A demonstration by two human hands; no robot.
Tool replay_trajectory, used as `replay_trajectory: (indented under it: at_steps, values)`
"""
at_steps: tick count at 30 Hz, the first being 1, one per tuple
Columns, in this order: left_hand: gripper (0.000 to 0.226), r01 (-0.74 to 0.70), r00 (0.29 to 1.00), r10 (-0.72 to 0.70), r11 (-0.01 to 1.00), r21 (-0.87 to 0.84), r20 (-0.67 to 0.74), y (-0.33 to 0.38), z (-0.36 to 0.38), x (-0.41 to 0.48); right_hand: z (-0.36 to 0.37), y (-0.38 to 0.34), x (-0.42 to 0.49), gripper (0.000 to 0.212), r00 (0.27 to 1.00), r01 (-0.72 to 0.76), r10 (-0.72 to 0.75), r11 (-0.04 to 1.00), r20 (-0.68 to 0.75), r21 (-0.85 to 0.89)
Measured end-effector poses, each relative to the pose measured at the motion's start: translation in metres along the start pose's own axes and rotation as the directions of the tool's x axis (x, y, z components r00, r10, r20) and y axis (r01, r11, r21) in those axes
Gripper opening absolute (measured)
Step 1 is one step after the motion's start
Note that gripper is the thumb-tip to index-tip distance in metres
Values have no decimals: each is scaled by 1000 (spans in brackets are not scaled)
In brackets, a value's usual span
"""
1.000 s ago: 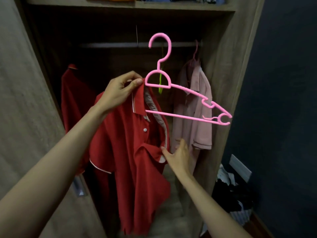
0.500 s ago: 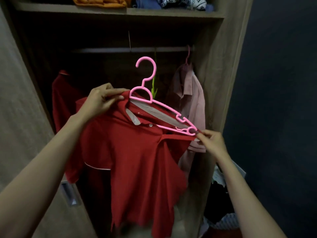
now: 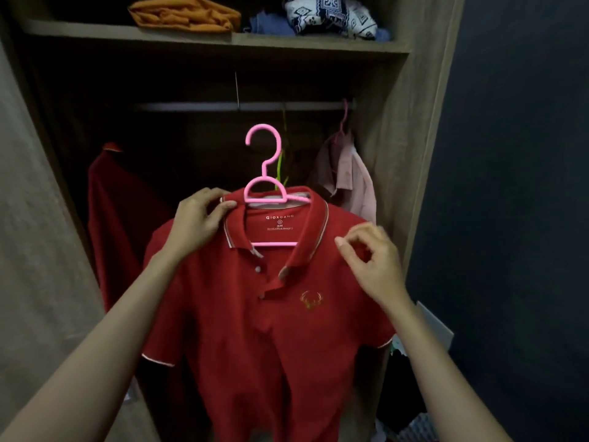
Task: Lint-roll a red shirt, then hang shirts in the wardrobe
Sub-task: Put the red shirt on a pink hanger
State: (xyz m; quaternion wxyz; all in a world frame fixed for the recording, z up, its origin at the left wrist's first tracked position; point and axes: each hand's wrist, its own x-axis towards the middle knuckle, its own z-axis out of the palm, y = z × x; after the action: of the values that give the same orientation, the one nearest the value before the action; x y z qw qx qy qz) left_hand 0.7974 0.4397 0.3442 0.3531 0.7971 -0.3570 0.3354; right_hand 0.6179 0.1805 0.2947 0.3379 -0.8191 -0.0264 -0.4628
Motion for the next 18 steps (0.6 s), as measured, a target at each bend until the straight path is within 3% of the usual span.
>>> replay_trajectory:
  at_steps: [2, 4, 6, 10, 14, 16, 18]
  values:
    - [18, 42, 999, -42, 996, -82, -2, 0, -4, -3, 2, 7, 8, 27, 998, 15, -27, 983, -64, -182]
    - [15, 60, 998, -61, 989, -134, -3, 0, -8, -3, 6, 12, 17, 41, 999, 35, -27, 952, 31, -305]
    - [15, 55, 998, -55, 982, -181, 1, 2, -10, -3, 13, 10, 24, 43, 994, 92, -66, 940, 90, -330]
    - [22, 62, 998, -52, 962, -266, 45, 8, -10, -5, 18, 1, 28, 37, 980, 195, -194, 907, 41, -373]
    - [22, 102, 994, -89, 940, -324, 55, 3, -12, -5, 21, -1, 27, 27, 989, 130, -102, 941, 104, -313]
    - [23, 131, 991, -121, 925, -357, 51, -2, -11, -6, 19, -2, 32, 17, 974, 82, -41, 980, 223, -180]
    - [25, 174, 984, -169, 895, -410, 50, -5, -9, -8, 13, -4, 40, 17, 911, -18, 23, 1000, 411, -17]
